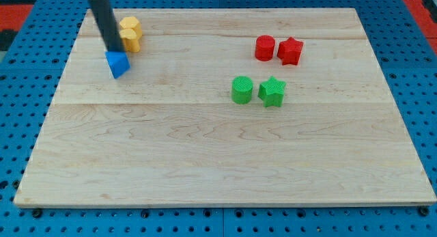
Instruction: Nudge blue cube a bit down
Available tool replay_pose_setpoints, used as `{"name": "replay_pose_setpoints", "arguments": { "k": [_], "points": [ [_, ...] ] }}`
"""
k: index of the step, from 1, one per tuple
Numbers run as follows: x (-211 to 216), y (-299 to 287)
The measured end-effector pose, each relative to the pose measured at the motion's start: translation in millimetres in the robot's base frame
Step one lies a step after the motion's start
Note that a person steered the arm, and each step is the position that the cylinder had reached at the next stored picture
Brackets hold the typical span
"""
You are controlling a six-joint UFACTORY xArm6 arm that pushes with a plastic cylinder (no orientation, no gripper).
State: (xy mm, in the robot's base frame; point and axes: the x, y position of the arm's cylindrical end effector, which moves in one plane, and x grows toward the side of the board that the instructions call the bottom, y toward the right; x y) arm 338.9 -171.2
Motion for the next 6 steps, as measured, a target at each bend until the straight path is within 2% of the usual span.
{"name": "replay_pose_setpoints", "arguments": {
  "k": [1, 2, 3, 4, 5, 6],
  "points": [
    [11, -20],
    [-12, -130],
    [-89, -131],
    [-145, -109],
    [-109, -53],
    [12, -55]
  ]
}}
